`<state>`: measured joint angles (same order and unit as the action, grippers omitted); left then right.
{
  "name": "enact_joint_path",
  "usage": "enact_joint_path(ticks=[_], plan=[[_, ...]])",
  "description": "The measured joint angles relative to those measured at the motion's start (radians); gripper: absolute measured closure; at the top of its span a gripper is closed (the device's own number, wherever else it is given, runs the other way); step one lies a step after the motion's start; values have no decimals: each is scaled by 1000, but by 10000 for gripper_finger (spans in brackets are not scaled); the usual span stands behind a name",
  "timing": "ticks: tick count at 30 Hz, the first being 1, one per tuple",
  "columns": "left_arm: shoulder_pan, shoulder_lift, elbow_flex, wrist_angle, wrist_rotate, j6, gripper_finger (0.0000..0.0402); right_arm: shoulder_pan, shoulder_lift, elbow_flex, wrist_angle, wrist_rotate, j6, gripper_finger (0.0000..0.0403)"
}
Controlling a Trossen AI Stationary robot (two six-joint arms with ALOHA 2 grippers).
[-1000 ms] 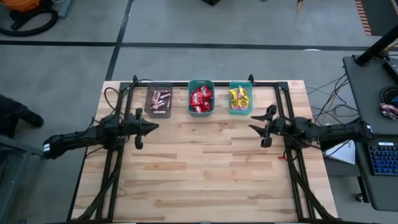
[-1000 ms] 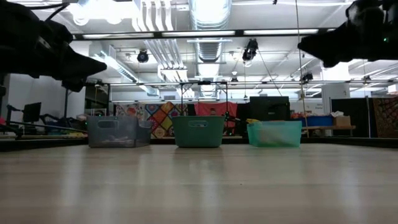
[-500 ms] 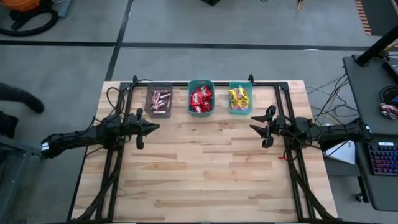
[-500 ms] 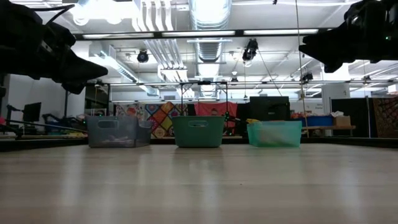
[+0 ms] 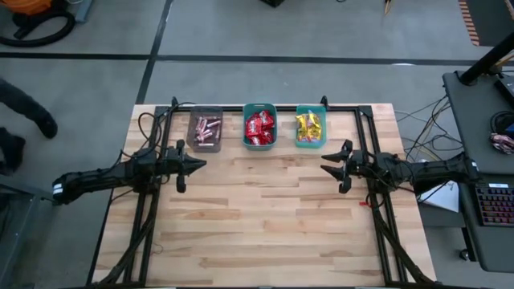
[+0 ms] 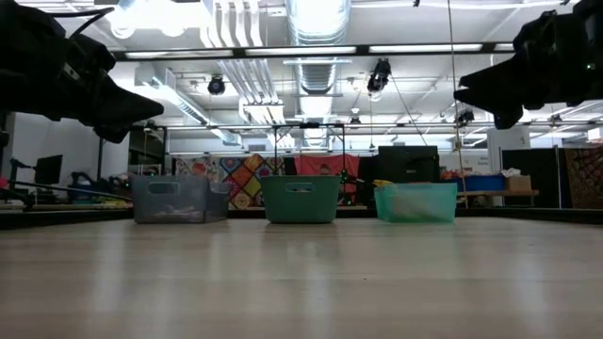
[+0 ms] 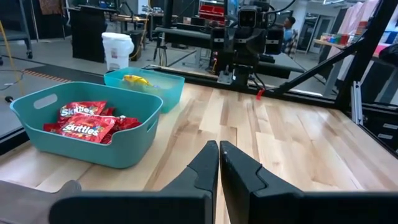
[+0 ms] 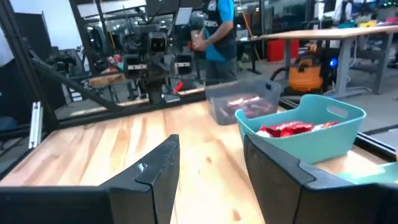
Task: Sort candy
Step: Return to Home Position
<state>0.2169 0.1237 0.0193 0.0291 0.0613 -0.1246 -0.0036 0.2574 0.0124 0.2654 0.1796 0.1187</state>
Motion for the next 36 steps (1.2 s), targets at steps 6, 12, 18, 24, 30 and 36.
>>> enact_joint_path(ticks=[6, 12, 18, 24, 30, 36], plan=[[0, 1, 0, 0, 0, 0, 402, -1, -72, 0, -56, 3, -35, 232], [0, 1, 1, 0, 0, 0, 402, -1, -256, -1, -214, 1, -139, 232], [0, 5, 1, -2, 0, 0, 402, 24, -258, -2, -236, -83, -169, 232], [0, 10, 1, 0, 0, 0, 402, 21, -258, -2, -247, -223, -160, 232], [0, 13, 1, 1, 0, 0, 402, 21, -211, -2, -247, -228, -114, 232], [0, 15, 1, 1, 0, 0, 402, 21, -196, -2, -242, -233, -108, 232]])
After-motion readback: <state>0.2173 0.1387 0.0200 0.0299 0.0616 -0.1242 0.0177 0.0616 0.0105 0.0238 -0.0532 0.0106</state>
